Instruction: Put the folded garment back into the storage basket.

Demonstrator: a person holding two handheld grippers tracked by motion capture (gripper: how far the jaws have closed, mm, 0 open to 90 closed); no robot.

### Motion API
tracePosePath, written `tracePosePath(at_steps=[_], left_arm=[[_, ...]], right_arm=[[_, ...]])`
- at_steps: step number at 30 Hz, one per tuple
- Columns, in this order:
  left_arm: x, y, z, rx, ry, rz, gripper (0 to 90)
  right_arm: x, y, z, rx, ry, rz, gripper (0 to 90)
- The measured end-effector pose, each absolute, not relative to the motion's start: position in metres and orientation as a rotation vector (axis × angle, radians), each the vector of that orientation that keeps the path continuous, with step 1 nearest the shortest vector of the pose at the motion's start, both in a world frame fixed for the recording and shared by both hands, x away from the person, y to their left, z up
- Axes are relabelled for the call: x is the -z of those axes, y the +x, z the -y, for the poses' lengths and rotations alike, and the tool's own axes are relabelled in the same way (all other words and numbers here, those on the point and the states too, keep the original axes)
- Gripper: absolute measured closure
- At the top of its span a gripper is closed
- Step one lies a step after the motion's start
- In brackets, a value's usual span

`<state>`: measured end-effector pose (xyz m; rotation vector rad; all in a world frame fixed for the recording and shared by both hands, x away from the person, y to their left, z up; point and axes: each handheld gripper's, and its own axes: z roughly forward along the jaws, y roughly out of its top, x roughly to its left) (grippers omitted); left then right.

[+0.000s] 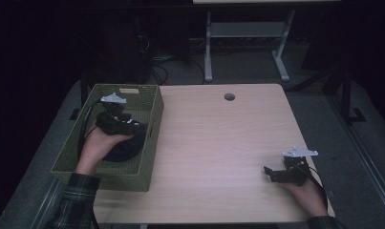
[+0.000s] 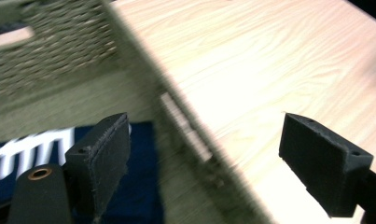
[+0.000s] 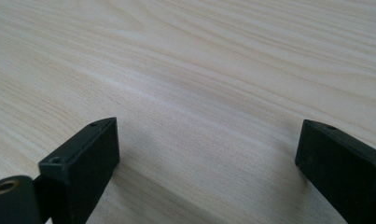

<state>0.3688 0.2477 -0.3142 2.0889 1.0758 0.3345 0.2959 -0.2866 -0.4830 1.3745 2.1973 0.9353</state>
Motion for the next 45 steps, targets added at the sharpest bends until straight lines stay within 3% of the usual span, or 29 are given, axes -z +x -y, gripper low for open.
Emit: tracePosePath(at_steps=[15,23,33,45], left_arm=[[0.340,0.361,-0.152,-0.241,2.131,-0.903,15.7],[0.367,0.352,-0.116,-0.269,2.172,-0.841,15.0],[0.413,0.340,-0.097,-0.302,2.226,-0.829,13.5],[0.453,0.330,-0.101,-0.342,2.265,-0.841,13.4]], right_arm=[[0.483,0.296,0.286,-0.935,1.377,-2.196,5.8],[0.483,0.296,0.286,-0.935,1.377,-2.196,5.8],[0.483,0.296,0.286,-0.935,1.377,-2.197,5.9],[0.483,0.291,0.288,-0.952,1.340,-2.228,5.8]])
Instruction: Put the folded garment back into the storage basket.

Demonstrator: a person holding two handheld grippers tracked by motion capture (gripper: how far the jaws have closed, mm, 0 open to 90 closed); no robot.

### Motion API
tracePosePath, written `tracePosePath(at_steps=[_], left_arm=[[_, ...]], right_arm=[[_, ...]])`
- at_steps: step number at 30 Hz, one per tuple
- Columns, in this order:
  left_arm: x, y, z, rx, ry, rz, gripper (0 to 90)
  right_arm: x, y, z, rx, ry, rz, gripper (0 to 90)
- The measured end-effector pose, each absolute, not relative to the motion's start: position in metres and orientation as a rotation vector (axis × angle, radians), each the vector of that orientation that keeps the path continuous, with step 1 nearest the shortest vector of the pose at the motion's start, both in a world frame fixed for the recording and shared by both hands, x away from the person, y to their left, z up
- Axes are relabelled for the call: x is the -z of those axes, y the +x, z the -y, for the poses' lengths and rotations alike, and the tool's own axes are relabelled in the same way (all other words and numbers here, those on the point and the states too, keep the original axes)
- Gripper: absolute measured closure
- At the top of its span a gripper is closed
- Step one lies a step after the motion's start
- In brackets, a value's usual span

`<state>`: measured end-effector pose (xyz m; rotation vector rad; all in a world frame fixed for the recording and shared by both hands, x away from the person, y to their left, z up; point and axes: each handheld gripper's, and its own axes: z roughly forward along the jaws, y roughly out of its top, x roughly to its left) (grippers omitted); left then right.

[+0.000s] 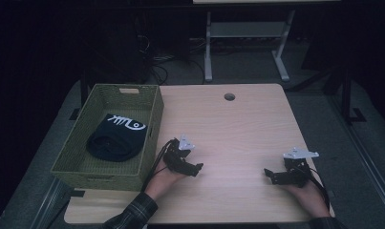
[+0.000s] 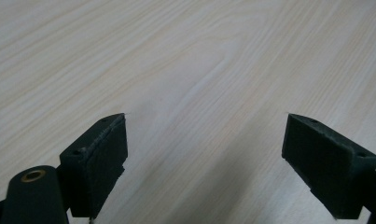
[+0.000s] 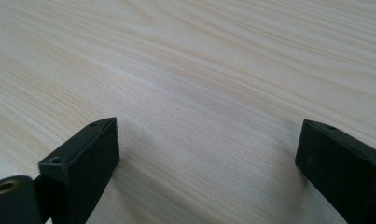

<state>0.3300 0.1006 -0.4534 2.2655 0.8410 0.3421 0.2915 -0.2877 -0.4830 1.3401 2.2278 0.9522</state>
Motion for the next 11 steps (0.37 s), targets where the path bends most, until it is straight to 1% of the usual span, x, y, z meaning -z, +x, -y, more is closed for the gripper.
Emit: tracePosePath(at_steps=[11], left_arm=[[0.4645,0.3286,-0.1026,-0.336,2.301,-0.837,13.2]], right_arm=[[0.4829,0.2915,0.2878,-0.952,1.340,-2.229,5.8]])
